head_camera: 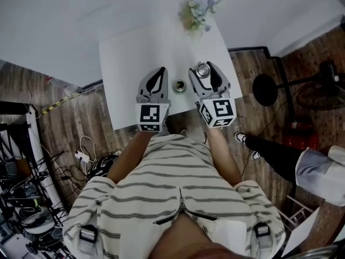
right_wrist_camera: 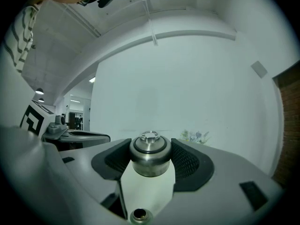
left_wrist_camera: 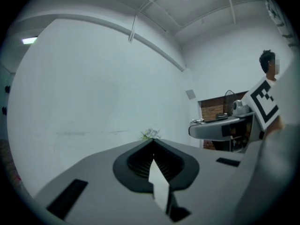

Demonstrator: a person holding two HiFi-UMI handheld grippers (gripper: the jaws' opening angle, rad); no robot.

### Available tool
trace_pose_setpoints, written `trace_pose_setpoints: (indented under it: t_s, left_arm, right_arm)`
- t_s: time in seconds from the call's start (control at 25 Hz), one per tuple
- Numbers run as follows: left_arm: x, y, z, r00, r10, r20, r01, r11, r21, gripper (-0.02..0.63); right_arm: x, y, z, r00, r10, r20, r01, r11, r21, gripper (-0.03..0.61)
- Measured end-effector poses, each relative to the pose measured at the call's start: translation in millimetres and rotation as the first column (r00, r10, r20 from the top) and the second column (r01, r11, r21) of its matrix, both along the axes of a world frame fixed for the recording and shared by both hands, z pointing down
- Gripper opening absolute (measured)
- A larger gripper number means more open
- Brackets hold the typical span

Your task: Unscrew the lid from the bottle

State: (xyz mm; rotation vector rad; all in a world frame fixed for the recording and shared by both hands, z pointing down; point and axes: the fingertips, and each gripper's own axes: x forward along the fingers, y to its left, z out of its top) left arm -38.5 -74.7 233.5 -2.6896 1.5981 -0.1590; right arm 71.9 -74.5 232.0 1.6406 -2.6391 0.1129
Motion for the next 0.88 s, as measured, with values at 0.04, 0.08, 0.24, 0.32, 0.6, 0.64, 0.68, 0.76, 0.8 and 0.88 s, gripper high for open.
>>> trace_pose_setpoints:
  t_s: [0.04, 0.08, 0.24, 0.32, 0.6, 0.64, 0.68, 0.76, 0.8, 0.88]
  left_arm:
    - [2, 0, -3, 1.000, -0.001, 0.003, 0.001, 1.000, 0.006, -0.003]
    - [2, 0, -6, 1.000, -0.003, 0.006, 0.003, 1.000, 0.009, -0.003]
    - [1, 6, -20, 1.000, -0.001, 0.001, 0.001, 1.000, 0.022, -0.003]
    - [0, 7, -26, 1.000, 0.000, 0.000, 0.000, 0.999, 0.035, -0.003]
    - [3, 7, -32, 1.000, -0.006, -0.001, 0.006, 0.998, 0.056, -0.003]
    - [3, 7, -32, 1.000, -0.007, 0.000, 0.007, 0.998, 0.057, -0.003]
    - [3, 8, -31, 1.000, -0.007, 0.001, 0.007, 0.998, 0.057, -0.003]
    - [3, 9, -31, 1.000, -0.006, 0.002, 0.005, 0.998, 0.058, -0.003]
    - [4, 9, -31, 1.000, -0.005, 0.002, 0.005, 0.998, 0.060, -0.003]
    - [4, 9, -31, 1.000, -0.005, 0.001, 0.005, 0.998, 0.065, -0.003]
  right_arm:
    - [3, -1, -3, 1.000, 0.005, 0.002, -0.005, 1.000, 0.007, 0.272]
    - [4, 0, -5, 1.000, 0.009, 0.003, -0.009, 1.000, 0.013, 0.272]
    - [6, 4, -17, 1.000, 0.024, -0.008, -0.024, 0.999, 0.029, 0.272]
    - [6, 5, -21, 1.000, 0.028, -0.011, -0.028, 0.999, 0.034, 0.272]
    - [13, 4, -21, 0.999, 0.038, -0.004, -0.038, 0.998, 0.047, 0.271]
    - [13, 4, -21, 0.999, 0.038, -0.004, -0.038, 0.998, 0.047, 0.270]
    - [13, 4, -20, 0.999, 0.038, -0.004, -0.038, 0.998, 0.048, 0.270]
    - [12, 4, -20, 0.999, 0.035, -0.003, -0.035, 0.998, 0.050, 0.272]
    - [12, 3, -20, 0.999, 0.033, -0.002, -0.033, 0.998, 0.051, 0.271]
    - [11, 2, -20, 1.000, 0.029, -0.001, -0.029, 0.998, 0.056, 0.272]
